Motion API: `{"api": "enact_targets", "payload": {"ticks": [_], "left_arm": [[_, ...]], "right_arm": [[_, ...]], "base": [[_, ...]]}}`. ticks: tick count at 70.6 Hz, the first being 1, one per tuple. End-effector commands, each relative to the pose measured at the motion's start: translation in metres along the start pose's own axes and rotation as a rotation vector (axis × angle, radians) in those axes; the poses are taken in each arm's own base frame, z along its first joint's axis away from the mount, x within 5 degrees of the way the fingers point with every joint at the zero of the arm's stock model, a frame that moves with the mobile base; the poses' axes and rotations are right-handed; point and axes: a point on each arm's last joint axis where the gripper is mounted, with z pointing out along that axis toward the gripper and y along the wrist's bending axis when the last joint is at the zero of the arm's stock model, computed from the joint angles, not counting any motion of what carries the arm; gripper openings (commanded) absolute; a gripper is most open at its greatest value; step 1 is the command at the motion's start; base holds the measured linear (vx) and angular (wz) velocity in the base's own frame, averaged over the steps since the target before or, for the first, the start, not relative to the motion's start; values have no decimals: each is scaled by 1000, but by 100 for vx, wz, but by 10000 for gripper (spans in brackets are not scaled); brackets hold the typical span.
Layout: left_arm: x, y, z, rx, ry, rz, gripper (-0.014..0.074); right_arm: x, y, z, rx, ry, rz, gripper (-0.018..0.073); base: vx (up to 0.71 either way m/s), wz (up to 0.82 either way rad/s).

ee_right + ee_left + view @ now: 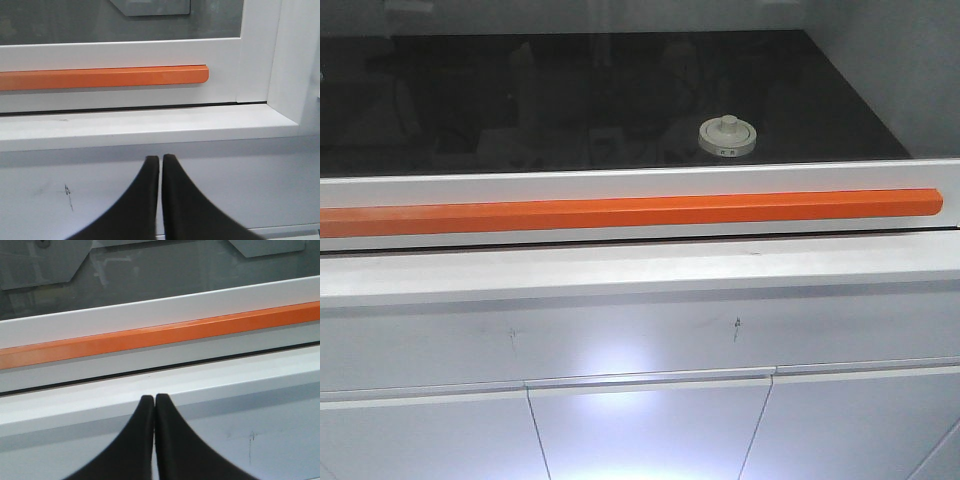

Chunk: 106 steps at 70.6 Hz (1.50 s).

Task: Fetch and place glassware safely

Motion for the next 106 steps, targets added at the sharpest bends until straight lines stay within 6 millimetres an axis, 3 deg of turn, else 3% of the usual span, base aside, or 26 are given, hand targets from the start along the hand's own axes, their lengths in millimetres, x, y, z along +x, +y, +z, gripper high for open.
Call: {"api": "enact_targets", "payload": {"ticks": [1,106], "left_arm": [[1,0,0,2,-59,-10,-7],[-4,0,0,1,-118,-19,-7]], "right_arm": [[-1,-1,0,9,-66,-9,-4],[-3,-1,0,9,-90,-9,-4]], "base": [[0,0],[0,0]]}}
